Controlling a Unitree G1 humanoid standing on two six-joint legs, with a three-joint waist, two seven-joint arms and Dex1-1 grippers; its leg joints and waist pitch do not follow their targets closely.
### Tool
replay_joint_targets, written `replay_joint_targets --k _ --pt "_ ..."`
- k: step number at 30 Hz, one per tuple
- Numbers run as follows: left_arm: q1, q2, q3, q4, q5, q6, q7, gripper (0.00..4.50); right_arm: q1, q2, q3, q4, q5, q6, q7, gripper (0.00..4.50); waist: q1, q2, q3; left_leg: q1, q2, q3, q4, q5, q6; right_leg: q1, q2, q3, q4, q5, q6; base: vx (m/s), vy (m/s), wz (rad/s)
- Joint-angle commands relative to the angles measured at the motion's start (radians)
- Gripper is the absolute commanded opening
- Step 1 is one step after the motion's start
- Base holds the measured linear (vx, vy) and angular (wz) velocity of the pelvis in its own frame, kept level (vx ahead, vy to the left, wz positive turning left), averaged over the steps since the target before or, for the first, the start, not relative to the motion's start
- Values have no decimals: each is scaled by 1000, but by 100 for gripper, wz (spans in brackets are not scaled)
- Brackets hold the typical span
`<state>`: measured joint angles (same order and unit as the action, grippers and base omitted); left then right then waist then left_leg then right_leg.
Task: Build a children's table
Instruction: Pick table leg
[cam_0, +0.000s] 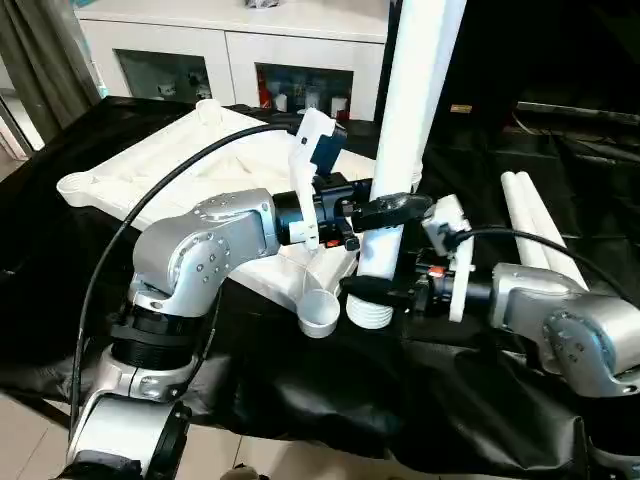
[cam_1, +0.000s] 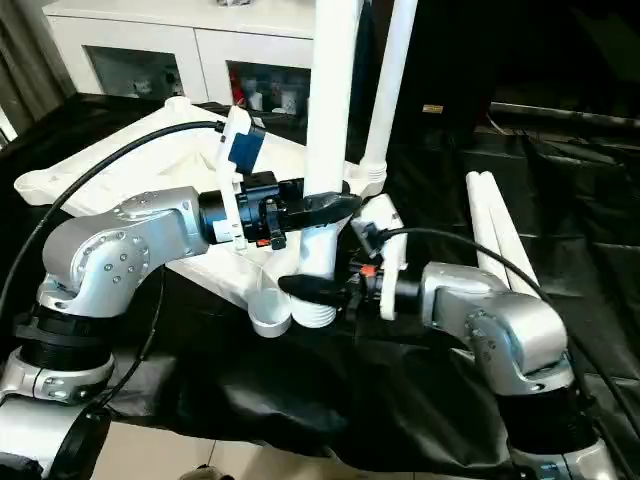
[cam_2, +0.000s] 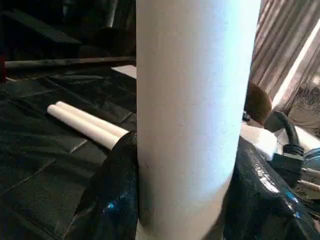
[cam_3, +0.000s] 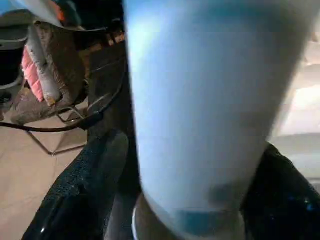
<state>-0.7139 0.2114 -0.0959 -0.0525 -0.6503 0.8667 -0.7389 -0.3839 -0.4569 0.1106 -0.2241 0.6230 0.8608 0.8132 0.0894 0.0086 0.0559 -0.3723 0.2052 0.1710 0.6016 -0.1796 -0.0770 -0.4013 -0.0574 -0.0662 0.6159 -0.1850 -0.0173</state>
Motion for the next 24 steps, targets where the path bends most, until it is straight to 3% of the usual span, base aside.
replay_joint_targets --k 1,23,24 --pt "0 8 -9 -11 9 -10 -13 190 4 -12 11 -16 -8 -12 8 330 2 -17 -74 4 13 1 -55 -74 19 63 -64 47 -70 -182 -141 0 0 0" --pt "12 32 -37 -21 10 -21 -63 190 -1 -11 0 6 -18 -39 0 330 1 -14 -75 5 13 1 -54 -78 17 63 -63 47 -69 -176 -146 0 0 0" --pt "13 34 -40 -23 11 -23 -67 190 -1 -10 -1 7 -18 -40 -1 303 1 -14 -75 4 13 1 -54 -74 18 63 -63 47 -68 -170 -147 0 0 0"
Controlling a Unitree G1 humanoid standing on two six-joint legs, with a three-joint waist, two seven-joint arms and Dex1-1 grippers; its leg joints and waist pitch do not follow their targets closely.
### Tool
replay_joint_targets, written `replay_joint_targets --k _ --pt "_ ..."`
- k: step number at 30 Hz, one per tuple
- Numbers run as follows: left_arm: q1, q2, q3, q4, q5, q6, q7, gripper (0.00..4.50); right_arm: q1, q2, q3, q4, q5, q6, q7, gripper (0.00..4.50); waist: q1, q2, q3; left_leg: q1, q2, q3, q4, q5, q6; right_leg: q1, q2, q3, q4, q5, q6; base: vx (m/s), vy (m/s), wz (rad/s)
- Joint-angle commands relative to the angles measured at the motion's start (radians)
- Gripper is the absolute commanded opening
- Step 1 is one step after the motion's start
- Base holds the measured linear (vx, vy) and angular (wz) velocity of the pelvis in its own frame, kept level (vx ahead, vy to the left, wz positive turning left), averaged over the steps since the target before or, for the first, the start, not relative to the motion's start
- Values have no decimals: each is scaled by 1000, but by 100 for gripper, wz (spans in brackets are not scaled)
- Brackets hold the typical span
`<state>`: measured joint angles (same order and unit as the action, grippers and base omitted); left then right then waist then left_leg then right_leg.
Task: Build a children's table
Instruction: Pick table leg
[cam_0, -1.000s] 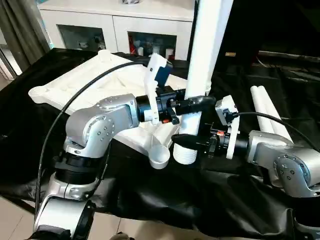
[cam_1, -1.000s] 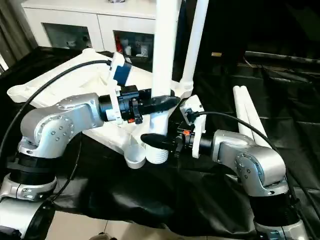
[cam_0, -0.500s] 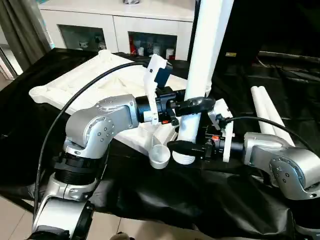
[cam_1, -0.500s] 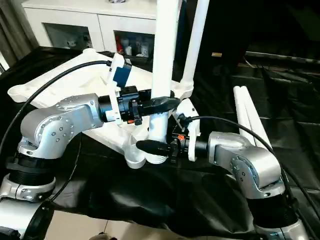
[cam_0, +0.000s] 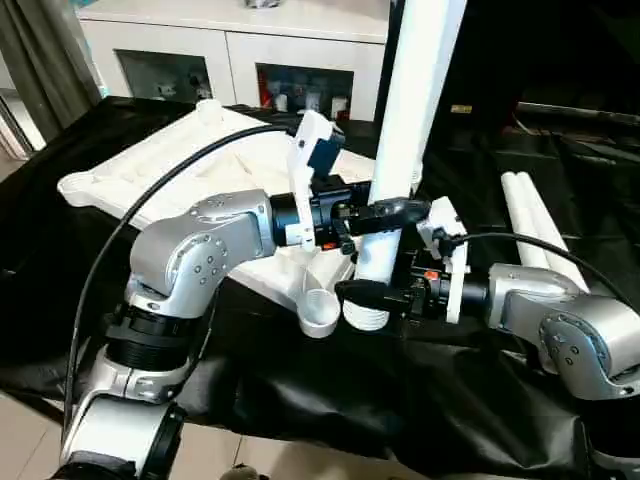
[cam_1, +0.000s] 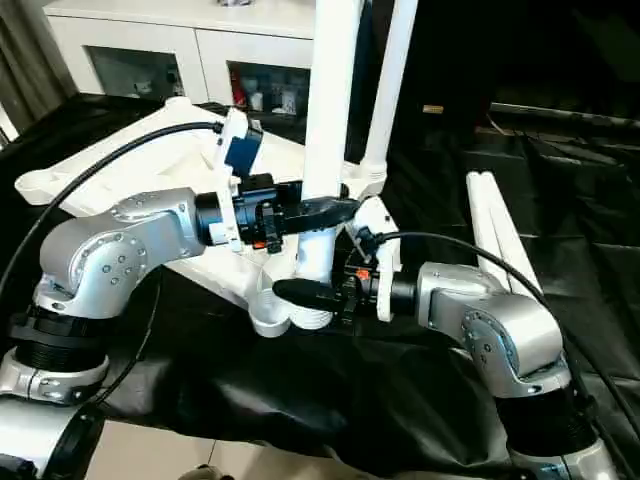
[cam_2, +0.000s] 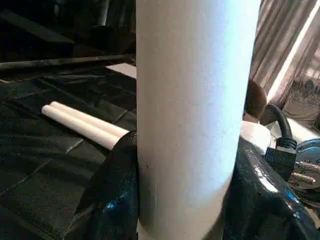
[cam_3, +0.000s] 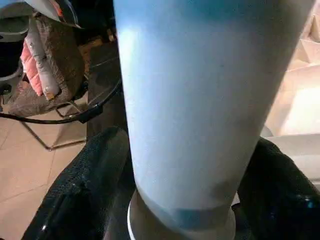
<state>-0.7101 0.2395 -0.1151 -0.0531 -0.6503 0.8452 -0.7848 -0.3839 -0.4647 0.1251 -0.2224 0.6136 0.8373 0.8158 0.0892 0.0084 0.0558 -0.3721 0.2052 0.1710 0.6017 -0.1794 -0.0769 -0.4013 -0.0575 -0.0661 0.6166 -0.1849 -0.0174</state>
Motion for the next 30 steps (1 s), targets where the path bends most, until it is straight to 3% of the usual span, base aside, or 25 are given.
replay_joint_targets --k 1,6,29,30 --pt "10 5 -20 -23 8 0 -21 190 -2 -1 -17 7 -9 -17 -5 297 1 -14 -75 5 13 1 -54 -75 18 63 -63 47 -68 -169 -148 0 0 0" --pt "10 7 -23 -27 2 4 -26 190 -4 0 -20 9 -8 -20 -8 264 1 -14 -75 5 13 1 -55 -78 16 63 -63 47 -69 -172 -149 0 0 0" --pt "14 13 -32 -30 3 0 -34 190 -18 24 -44 10 22 -14 -15 264 2 -11 -75 5 13 0 -54 -78 14 63 -63 47 -67 -164 -153 0 0 0" --pt "13 12 -30 -28 3 -1 -32 190 -19 27 -48 11 29 -9 -15 281 1 -12 -76 5 13 0 -54 -79 15 63 -63 47 -67 -161 -154 0 0 0"
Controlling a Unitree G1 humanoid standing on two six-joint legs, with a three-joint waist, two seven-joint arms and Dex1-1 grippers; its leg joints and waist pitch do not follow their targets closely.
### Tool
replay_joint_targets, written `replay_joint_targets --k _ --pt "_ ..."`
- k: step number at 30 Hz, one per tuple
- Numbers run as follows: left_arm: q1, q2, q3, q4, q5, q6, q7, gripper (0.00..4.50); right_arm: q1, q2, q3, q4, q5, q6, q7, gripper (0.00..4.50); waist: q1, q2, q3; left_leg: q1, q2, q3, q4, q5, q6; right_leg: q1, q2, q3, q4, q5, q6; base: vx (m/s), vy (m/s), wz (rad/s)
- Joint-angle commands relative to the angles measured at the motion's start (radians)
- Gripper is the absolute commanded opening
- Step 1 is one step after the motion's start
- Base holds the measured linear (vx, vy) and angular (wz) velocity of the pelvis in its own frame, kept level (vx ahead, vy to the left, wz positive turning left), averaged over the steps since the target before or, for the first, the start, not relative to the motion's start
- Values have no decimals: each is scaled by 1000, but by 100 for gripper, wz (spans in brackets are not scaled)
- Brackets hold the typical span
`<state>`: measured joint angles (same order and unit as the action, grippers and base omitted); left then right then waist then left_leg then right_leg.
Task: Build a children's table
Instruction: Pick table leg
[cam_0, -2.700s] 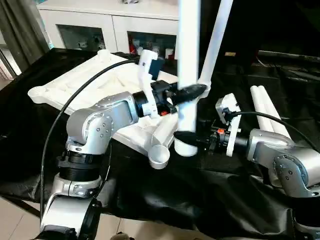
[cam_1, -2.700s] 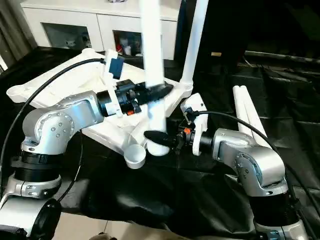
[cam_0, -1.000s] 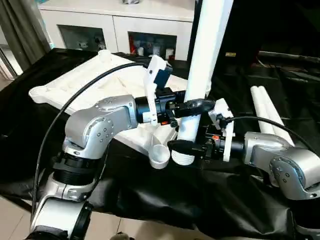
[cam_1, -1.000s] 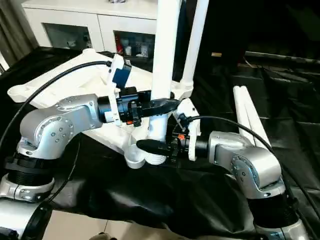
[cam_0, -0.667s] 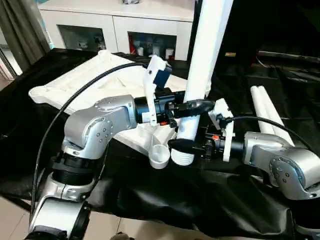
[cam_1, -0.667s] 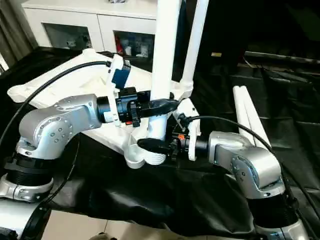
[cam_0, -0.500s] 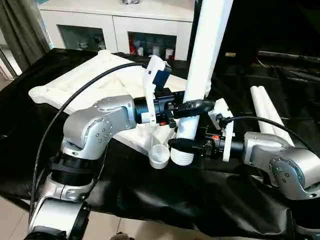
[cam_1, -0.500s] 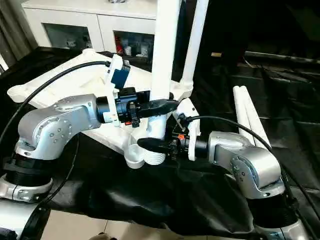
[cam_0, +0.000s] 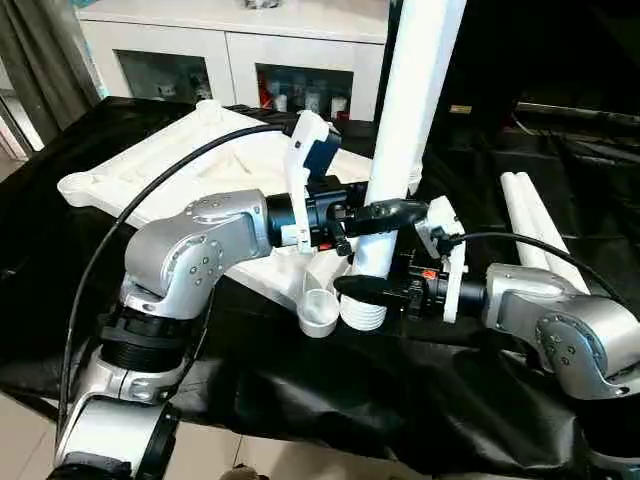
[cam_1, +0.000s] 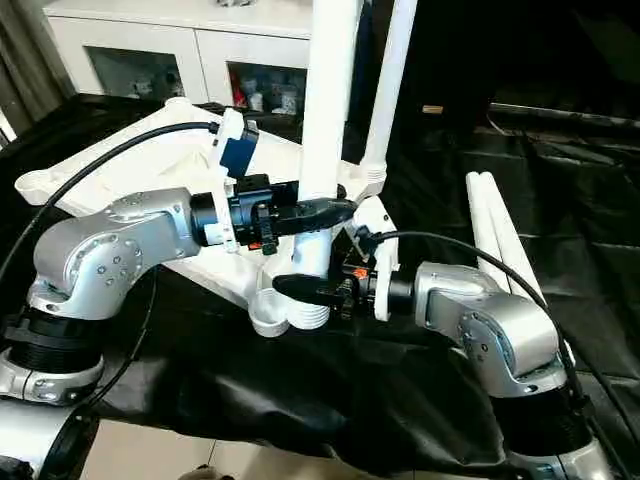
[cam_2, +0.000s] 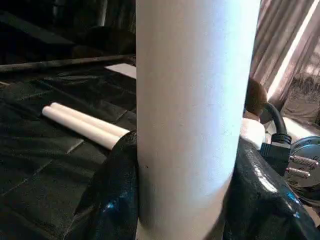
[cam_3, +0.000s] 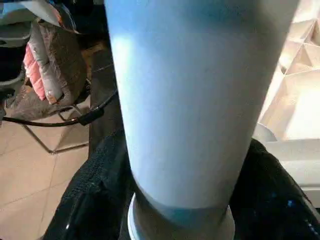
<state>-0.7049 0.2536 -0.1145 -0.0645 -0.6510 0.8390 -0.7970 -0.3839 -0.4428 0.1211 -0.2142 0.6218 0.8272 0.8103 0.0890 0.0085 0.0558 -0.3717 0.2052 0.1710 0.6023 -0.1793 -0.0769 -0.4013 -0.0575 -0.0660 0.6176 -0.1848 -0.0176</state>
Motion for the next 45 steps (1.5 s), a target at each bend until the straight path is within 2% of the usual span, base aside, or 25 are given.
replay_joint_targets --k 1,7,17,28,40,41,45 --pt "8 -2 -31 -17 4 5 -19 190 -19 5 -44 3 21 1 -9 291 1 -12 -75 4 13 1 -55 -80 15 63 -63 47 -68 -163 -154 0 0 0" --pt "9 4 -34 -19 4 5 -27 190 -19 0 -38 6 -3 -14 -21 333 2 -11 -76 5 13 0 -55 -79 11 63 -63 47 -67 -162 -152 0 0 0" --pt "13 27 -43 -25 5 4 -50 190 -14 1 -46 9 0 -17 -28 333 2 -8 -76 5 13 0 -55 -80 9 63 -63 46 -67 -163 -152 0 0 0" --pt "8 25 -47 -20 8 -4 -53 190 -15 14 -52 10 24 -5 -26 333 2 -10 -75 5 13 0 -55 -86 8 64 -64 47 -67 -164 -156 0 0 0" --pt "14 29 -50 -27 4 -4 -55 190 -17 15 -58 12 39 7 -24 214 2 -11 -75 5 13 0 -55 -81 9 63 -63 46 -67 -166 -153 0 0 0" --pt "13 28 -52 -26 3 -4 -58 190 -19 14 -58 14 40 6 -22 214 2 -9 -76 5 13 0 -55 -83 8 63 -63 46 -67 -167 -153 0 0 0" --pt "9 23 -58 -21 3 -6 -61 190 -22 13 -58 12 46 8 -17 202 2 -9 -76 5 12 1 -55 -85 7 63 -62 47 -68 -169 -151 0 0 0"
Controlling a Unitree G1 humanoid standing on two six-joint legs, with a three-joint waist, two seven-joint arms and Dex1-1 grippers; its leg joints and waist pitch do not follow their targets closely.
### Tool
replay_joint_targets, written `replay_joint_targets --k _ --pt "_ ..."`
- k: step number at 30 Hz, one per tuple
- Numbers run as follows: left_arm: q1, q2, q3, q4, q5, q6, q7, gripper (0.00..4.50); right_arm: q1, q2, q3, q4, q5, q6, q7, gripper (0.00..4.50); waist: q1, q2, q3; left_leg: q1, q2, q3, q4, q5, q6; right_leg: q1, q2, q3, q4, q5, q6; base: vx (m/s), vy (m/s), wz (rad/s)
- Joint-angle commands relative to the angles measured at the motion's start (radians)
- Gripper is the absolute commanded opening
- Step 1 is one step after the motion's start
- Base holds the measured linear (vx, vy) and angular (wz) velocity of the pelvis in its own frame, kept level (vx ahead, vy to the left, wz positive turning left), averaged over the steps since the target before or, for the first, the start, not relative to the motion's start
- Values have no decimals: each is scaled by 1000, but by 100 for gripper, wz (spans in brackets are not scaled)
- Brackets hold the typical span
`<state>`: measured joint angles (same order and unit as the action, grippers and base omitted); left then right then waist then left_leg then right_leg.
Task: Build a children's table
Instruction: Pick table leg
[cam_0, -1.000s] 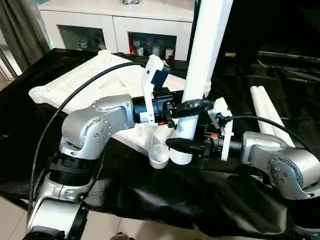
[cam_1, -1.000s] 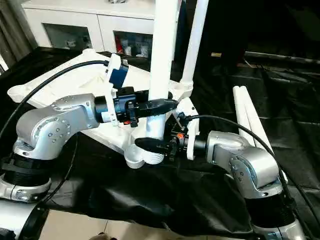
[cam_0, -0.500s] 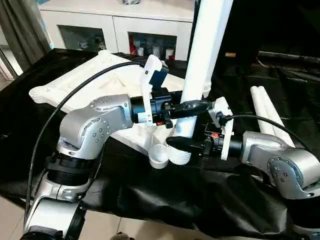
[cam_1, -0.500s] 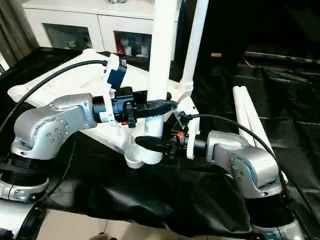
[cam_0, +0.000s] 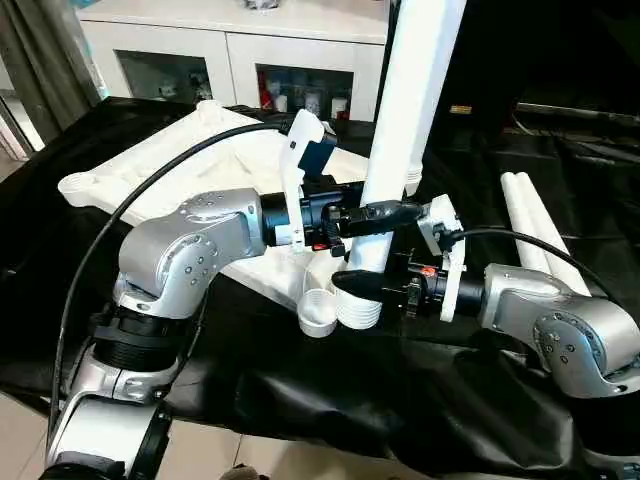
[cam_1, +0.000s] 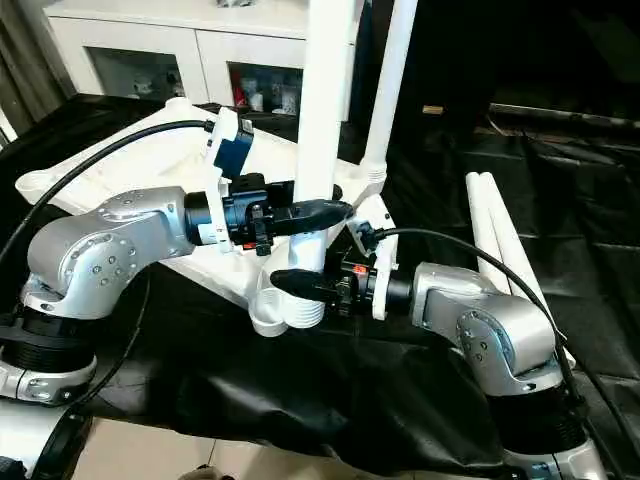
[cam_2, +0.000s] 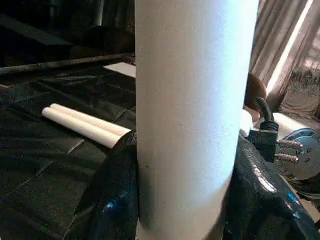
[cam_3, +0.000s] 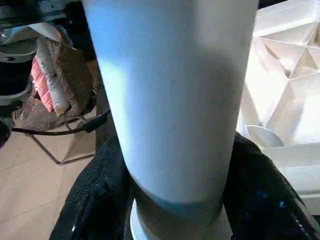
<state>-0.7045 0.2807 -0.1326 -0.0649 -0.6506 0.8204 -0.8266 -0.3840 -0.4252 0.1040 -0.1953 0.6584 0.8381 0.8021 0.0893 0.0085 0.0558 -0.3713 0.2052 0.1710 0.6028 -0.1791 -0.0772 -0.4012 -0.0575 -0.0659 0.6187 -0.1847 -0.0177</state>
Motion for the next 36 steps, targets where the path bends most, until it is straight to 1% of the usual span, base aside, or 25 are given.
replay_joint_targets --k 1,3,7,9,15,17,19,20,21,22,23,24,25,26,27,28,29,30,31,33,34,35,36 --pt "11 -3 -43 -24 -1 16 -35 190 -16 -8 -37 -12 10 -2 -6 201 2 -10 -75 4 12 0 -55 -86 8 64 -63 46 -69 -170 -151 0 0 0" --pt "12 -2 -45 -27 -3 18 -38 190 -12 -13 -33 -16 10 -2 -4 200 2 -7 -76 4 13 0 -55 -85 6 64 -63 46 -69 -169 -151 0 0 0" --pt "12 0 -47 -27 -4 19 -41 190 -9 -17 -30 -20 8 -4 -2 200 1 -7 -75 5 13 0 -56 -92 5 63 -62 46 -70 -169 -154 0 0 0" --pt "9 -4 -48 -24 -7 22 -40 190 -8 -20 -30 -21 4 -7 1 200 1 -5 -76 5 12 0 -55 -95 4 63 -62 46 -71 -173 -153 0 0 0" --pt "7 -12 -49 -25 -16 26 -44 190 -3 -23 -26 -26 0 -12 4 199 1 -5 -76 5 12 -1 -55 -92 5 64 -61 46 -69 -157 -160 0 0 0" --pt "7 -15 -49 -27 -19 27 -46 190 -1 -24 -25 -27 -1 -14 5 199 2 -3 -77 6 13 -1 -55 -91 5 64 -61 46 -69 -153 -161 0 0 0" --pt "6 -11 -58 -29 -1 10 -43 190 0 -20 -26 -24 -6 -21 1 199 2 -4 -76 5 12 -1 -55 -92 6 65 -62 46 -68 -154 -161 0 0 0" --pt "6 -12 -57 -29 0 9 -41 225 0 -18 -26 -23 -7 -23 -2 199 1 -4 -77 5 12 -1 -55 -93 6 64 -62 46 -69 -156 -161 0 0 0" --pt "1 -28 -36 -14 -4 7 -21 246 -3 -4 -34 -14 -13 -35 -19 199 1 -5 -76 5 13 -1 -55 -95 6 64 -62 46 -70 -160 -161 0 0 0" --pt "-1 -38 -12 -2 -18 -2 -21 260 -6 8 -42 -5 -21 -52 -34 199 2 -14 -76 3 12 0 -55 -91 6 66 -63 45 -69 -162 -160 0 0 0" --pt "-2 -44 5 6 -29 -8 -22 260 -8 17 -47 2 -26 -63 -43 199 2 -12 -75 2 11 0 -55 -90 7 65 -63 45 -69 -166 -159 0 0 0" --pt "6 -63 42 15 -35 -53 -11 261 -14 42 -63 17 -25 -78 -68 198 0 -12 -75 3 11 1 -54 -96 7 63 -64 45 -74 -187 -155 0 0 0" --pt "6 -63 42 15 -35 -53 -11 270 -14 42 -63 17 -25 -78 -68 198 1 -12 -75 4 11 1 -55 -96 7 63 -64 45 -74 -190 -154 0 0 0" --pt "14 -86 66 20 -41 -89 1 286 -16 58 -74 24 -26 -92 -86 197 2 -17 -76 3 11 1 -55 -93 8 64 -65 46 -74 -188 -152 0 0 0" --pt "30 -134 120 28 -59 -152 34 300 -22 99 -103 39 -19 -114 -129 197 3 -12 -75 3 13 0 -56 -90 10 62 -67 46 -73 -182 -156 0 0 0" --pt "34 -145 131 28 -64 -164 42 307 -23 107 -108 42 -16 -117 -136 196 0 -14 -77 2 13 1 -55 -89 10 63 -66 46 -72 -171 -161 0 0 0" --pt "48 -207 213 31 -154 -165 91 307 -25 149 -133 53 -3 -134 -176 196 1 -21 -76 2 13 1 -56 -91 12 64 -66 45 -74 -172 -161 0 0 0" --pt "50 -224 242 39 -174 -172 115 308 -25 163 -138 55 0 -139 -189 196 4 -11 -77 0 11 2 -53 -89 11 63 -69 45 -70 -161 -176 0 0 0" --pt "51 -234 259 52 -176 -195 122 308 -25 171 -140 58 -3 -150 -196 196 3 -22 -77 2 12 2 -55 -92 14 62 -67 45 -73 -165 -176 0 0 0" --pt "52 -229 291 97 -160 -234 115 308 -21 201 -152 68 -20 -179 -239 195 3 -14 -75 3 10 1 -57 -96 13 61 -64 44 -74 -174 -159 0 0 0" --pt "54 -215 299 107 -144 -257 103 308 -21 207 -152 74 -33 -192 -250 194 0 -13 -75 4 9 1 -58 -107 10 60 -61 43 -77 -197 -139 0 0 0" --pt "55 -208 303 113 -130 -276 93 308 -22 210 -153 78 -42 -202 -255 194 1 -13 -75 6 9 0 -58 -109 8 59 -62 43 -79 -210 -128 0 0 0" --pt "56 -181 310 116 -131 -259 79 308 -20 211 -155 89 -69 -220 -276 193 -2 -14 -75 5 10 -1 -61 -108 4 62 -62 43 -77 -214 -115 0 0 0"
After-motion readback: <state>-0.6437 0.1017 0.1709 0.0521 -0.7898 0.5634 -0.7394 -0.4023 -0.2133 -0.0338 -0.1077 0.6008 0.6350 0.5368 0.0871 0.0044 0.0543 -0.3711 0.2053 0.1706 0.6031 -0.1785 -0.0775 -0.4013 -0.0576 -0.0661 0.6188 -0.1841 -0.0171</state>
